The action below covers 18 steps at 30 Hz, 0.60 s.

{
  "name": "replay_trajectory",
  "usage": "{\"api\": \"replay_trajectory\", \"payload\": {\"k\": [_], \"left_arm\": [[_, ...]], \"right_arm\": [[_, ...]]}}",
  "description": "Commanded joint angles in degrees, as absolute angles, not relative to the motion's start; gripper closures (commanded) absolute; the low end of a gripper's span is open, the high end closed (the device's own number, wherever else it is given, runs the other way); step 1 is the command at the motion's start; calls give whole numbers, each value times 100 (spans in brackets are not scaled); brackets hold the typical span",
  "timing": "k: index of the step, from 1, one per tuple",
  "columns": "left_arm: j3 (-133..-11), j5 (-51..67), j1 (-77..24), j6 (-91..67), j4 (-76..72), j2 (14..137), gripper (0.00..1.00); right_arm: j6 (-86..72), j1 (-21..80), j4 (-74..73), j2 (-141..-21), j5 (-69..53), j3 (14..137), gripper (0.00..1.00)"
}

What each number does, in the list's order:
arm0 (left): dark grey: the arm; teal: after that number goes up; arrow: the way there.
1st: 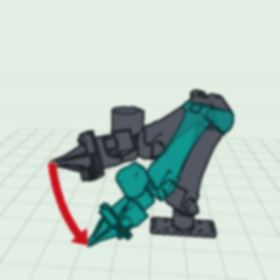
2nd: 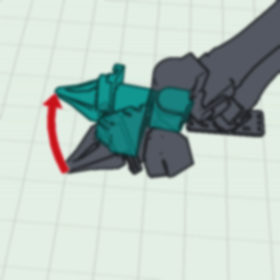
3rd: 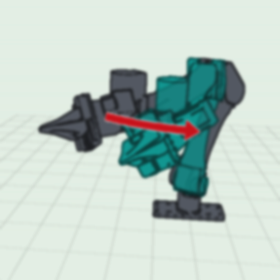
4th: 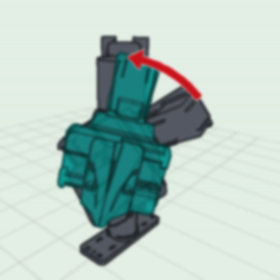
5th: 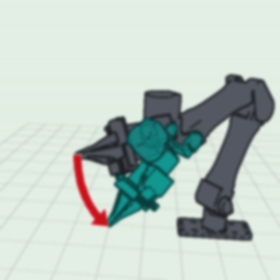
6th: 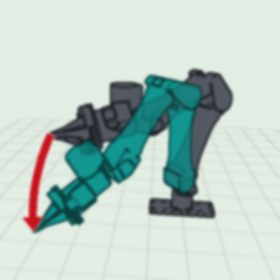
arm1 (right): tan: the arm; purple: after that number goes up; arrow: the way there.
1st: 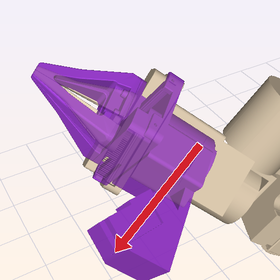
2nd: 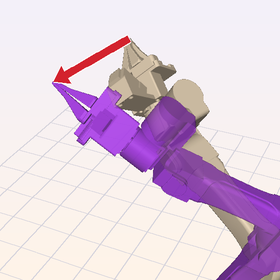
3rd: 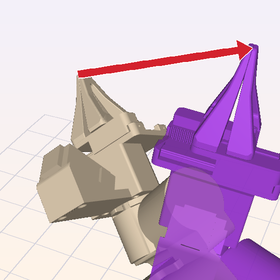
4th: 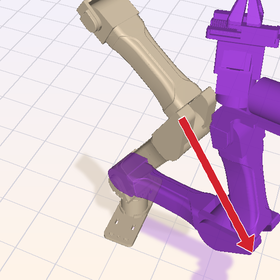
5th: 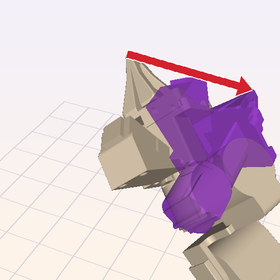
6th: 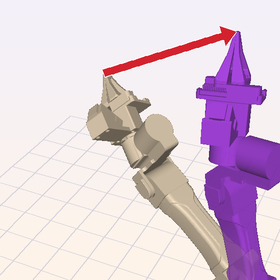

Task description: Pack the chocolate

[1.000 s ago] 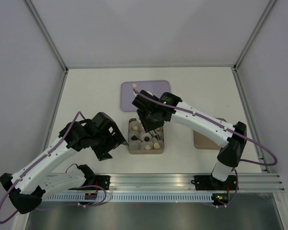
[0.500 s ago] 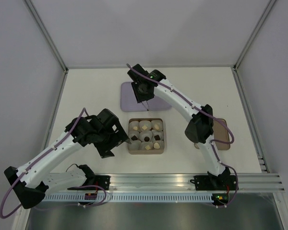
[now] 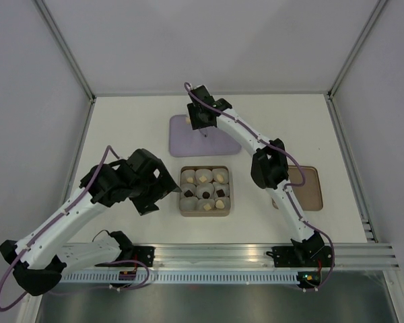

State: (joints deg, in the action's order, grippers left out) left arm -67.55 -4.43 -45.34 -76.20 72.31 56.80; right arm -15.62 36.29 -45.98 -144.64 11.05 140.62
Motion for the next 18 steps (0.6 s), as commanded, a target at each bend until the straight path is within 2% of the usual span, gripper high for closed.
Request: {"api": "replay_trajectory", "payload": {"k": [1, 18], "left_arm": [[-6768, -712, -4500, -7549, 7172, 5520, 0], [-6495, -852, -4500, -7770, 6979, 5475, 0]], "right_arm": [[-1406, 3683, -3789, -14624, 932, 14388, 47], [-1187, 3683, -3647, -15126, 967, 14414, 48]]}}
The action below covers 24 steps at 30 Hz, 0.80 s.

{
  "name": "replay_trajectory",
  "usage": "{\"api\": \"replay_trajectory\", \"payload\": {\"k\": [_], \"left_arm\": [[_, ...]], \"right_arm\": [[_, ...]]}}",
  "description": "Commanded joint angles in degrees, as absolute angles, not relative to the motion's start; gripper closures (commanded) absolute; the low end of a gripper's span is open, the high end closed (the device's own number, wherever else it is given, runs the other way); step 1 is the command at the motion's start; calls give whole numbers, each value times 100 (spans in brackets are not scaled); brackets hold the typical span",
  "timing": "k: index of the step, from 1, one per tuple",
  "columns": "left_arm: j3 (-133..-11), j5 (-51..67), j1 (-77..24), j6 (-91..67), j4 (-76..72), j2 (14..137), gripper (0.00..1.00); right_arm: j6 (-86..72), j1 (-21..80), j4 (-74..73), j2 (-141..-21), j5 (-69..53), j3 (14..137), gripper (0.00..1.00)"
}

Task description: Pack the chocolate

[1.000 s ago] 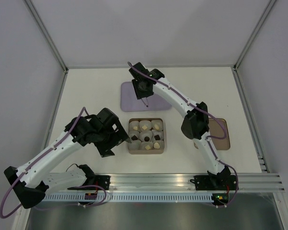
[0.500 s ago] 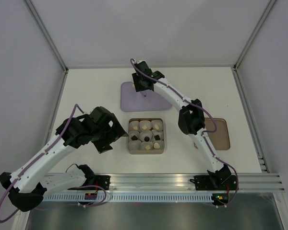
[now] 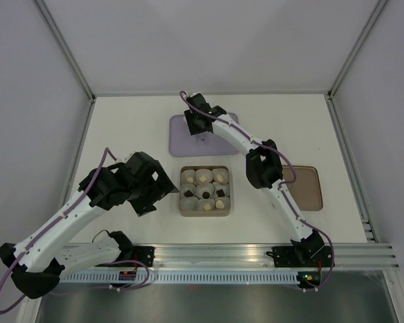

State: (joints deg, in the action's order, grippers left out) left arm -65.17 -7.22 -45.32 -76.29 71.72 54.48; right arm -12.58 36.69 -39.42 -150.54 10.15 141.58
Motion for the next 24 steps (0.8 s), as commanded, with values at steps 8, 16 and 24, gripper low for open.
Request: {"api": "replay_trajectory", "payload": {"k": [8, 16, 24], "left_arm": [[-6460, -853, -4500, -7761, 6917, 5546, 0], [-6328, -809, -4500, -7840, 6908, 5458, 0], [-6302, -800, -4500, -7866, 6908, 5440, 0]], "right_arm": [[-1143, 3683, -3639, -15249, 879, 14379, 48], [-1099, 3770, -3648, -15319, 1020, 14388, 52], [-1108, 3771, -3656, -15276, 1107, 14414, 63]]}}
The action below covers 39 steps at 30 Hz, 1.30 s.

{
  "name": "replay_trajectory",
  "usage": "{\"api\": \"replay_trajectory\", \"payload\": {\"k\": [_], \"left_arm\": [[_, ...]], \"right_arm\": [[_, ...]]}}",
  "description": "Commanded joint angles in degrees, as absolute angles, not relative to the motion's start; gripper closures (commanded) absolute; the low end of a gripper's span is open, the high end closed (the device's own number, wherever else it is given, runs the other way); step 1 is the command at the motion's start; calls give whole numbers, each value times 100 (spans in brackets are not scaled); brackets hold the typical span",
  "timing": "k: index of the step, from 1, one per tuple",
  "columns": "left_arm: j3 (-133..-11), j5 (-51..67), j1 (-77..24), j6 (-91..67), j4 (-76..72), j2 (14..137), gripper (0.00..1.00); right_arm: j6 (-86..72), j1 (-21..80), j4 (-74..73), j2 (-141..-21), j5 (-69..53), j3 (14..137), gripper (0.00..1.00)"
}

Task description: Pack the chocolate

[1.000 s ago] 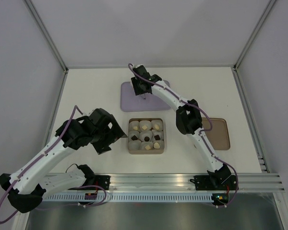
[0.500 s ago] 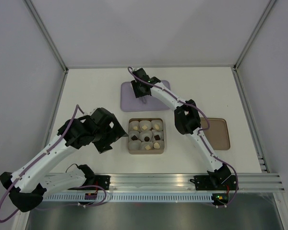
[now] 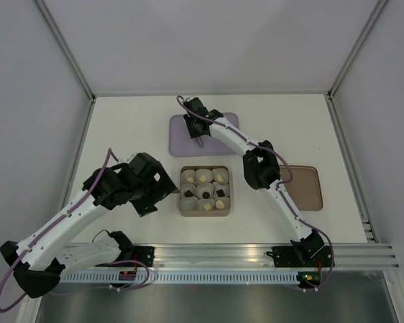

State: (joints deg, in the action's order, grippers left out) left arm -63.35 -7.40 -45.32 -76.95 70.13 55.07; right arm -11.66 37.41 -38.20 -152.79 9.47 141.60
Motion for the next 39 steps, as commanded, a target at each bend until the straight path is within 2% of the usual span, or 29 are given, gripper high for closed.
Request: {"api": "replay_trajectory", "payload": {"k": [1, 10, 20, 30, 39], "left_arm": [[-6302, -800, -4500, -7884, 6917, 5432, 0], [-6293, -756, -4500, -7945, 6917, 5300, 0], [-6082, -641, -4500, -7972, 6952, 5080, 0], [-6064, -668, -4500, -7980, 6961, 5054, 0], [-5915, -668, -4500, -8051, 6987, 4992, 0]], "right_arm": [[-1099, 3771, -3665, -15249, 1125, 14414, 66], [-1046, 3771, -3384, -14345, 1169, 13799, 78], [-897, 3823, -3436, -12729, 774, 12605, 83], [-896, 4367, -3919, -10364, 703, 9724, 84], [-1757, 5677, -4360, -8614, -87, 7886, 84]]}}
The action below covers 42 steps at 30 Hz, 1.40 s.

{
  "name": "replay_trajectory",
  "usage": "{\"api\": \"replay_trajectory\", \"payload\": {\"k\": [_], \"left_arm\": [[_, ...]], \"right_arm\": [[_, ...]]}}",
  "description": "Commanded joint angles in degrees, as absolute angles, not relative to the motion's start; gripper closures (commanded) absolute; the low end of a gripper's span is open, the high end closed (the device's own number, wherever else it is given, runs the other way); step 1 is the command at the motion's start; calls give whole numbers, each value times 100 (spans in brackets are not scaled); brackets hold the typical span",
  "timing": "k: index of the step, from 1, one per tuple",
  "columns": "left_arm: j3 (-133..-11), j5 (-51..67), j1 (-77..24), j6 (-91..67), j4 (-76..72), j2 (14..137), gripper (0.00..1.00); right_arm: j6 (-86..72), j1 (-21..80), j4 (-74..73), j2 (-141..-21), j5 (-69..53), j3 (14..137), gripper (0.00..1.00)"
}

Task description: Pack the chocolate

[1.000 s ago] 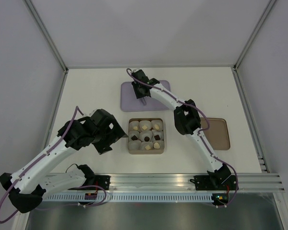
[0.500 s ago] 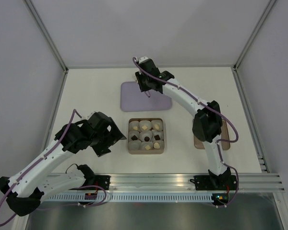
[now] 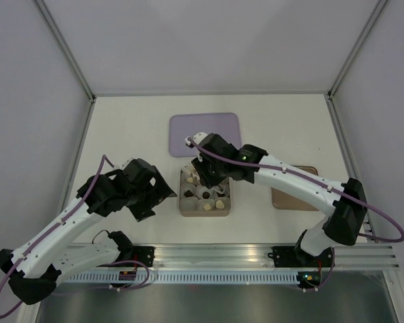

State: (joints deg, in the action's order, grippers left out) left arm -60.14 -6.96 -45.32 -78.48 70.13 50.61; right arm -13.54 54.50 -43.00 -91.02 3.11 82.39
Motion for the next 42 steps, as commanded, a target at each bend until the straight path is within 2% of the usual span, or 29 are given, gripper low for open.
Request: {"api": "replay_trajectory", "payload": {"k": [1, 18, 34, 42], "left_arm": [[-5889, -659, -4500, -8086, 6987, 4992, 0], [-5757, -712, -4500, -8042, 7005, 5036, 0], [-5731, -677, -4500, -8033, 7014, 5010, 1], [-5757, -686, -4500, -8024, 7014, 5001, 0]], "right_arm": [[-1897, 5878, -4325, -8552, -236, 7762, 83], [-2144, 6451, -4271, -8921, -361, 7075, 83], [-2294, 6451, -4210, -9624, -35, 7550, 81], [-2390, 6460, -4245, -9765, 184, 7743, 75]]}}
